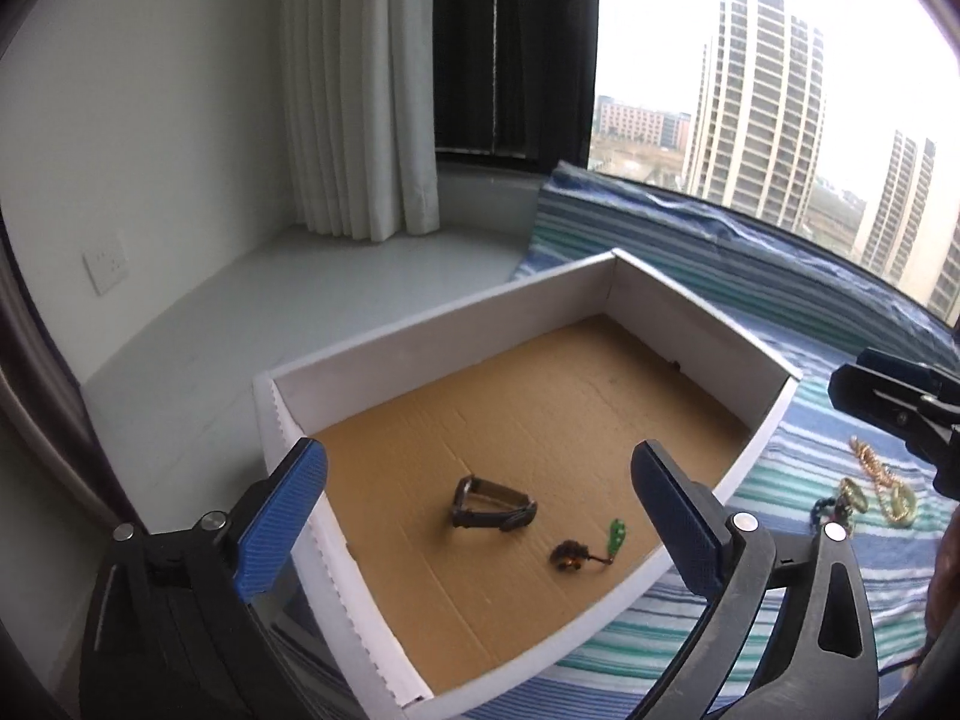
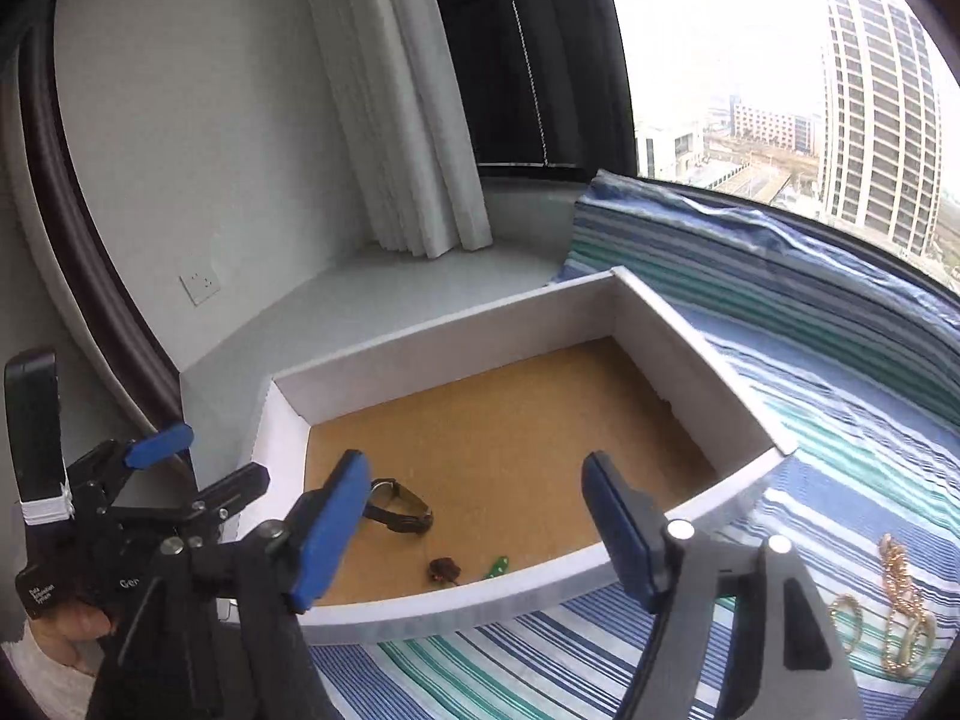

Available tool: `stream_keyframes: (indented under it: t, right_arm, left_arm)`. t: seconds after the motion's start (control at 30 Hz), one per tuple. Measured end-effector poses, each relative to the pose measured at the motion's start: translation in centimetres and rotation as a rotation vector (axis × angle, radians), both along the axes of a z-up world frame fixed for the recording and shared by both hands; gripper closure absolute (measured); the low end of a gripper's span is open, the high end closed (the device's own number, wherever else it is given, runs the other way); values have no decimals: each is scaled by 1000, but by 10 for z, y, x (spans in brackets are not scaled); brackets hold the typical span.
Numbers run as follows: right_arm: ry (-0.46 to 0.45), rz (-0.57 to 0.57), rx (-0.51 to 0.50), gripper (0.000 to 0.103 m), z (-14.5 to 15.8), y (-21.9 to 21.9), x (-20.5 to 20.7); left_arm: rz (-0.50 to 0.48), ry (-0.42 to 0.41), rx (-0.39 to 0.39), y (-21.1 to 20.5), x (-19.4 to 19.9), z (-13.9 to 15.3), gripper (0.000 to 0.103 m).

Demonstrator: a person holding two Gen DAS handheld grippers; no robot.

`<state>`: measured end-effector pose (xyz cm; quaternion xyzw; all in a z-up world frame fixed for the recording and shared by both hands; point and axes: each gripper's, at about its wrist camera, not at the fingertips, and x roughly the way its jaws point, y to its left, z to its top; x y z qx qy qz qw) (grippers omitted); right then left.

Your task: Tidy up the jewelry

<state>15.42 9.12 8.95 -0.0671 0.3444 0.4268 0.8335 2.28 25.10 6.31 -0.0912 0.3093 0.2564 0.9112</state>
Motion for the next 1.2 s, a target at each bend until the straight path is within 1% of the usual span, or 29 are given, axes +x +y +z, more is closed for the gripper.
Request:
stream_keyframes:
  t: [0.07,0.13,0.2,0.3,0.33,0.43,0.53,0.63,0.73,0.8,0.93,1.07,1.13,1.2]
  right_arm:
    - [-46,-46,-1,25,7,-30,-11]
    - [-91,-98,-19,25,5,-62,-24]
    - [-142,-157,-64,25,-3,-92,-37]
    - [-204,-257,-164,25,-26,-140,-59]
    - [-205,-286,-191,25,-36,-156,-66]
    - [-138,-382,-241,25,-66,-203,-78]
    - [-94,-493,-277,25,-90,-246,-93]
    - [-53,-584,-294,25,-107,-278,-103]
    - [-24,-648,-287,25,-116,-301,-112]
    - [-24,-680,-287,25,-117,-307,-117]
    - [-34,-697,-278,25,-115,-304,-116]
    - [-48,-673,-264,24,-108,-291,-118]
    - [-55,-660,-260,19,-104,-286,-121]
    - [-57,-649,-242,19,-99,-284,-125]
  left_arm:
    - [-44,-42,31,-22,-4,7,0]
    - [-108,-43,47,-48,-2,8,0]
    - [-174,-7,55,-75,3,1,0]
    - [-311,68,26,-118,15,-16,0]
    - [-355,96,18,-133,19,-23,0]
    - [-456,166,2,-172,29,-45,0]
    - [-546,197,-31,-206,27,-59,0]
    - [-611,204,-20,-229,21,-68,0]
    - [-631,203,37,-245,12,-69,0]
    - [-656,219,49,-253,9,-71,0]
    - [-675,207,39,-258,1,-68,0]
    - [-643,205,5,-250,1,-66,0]
    - [-606,198,3,-243,2,-68,0]
    - [-586,188,-12,-237,2,-67,0]
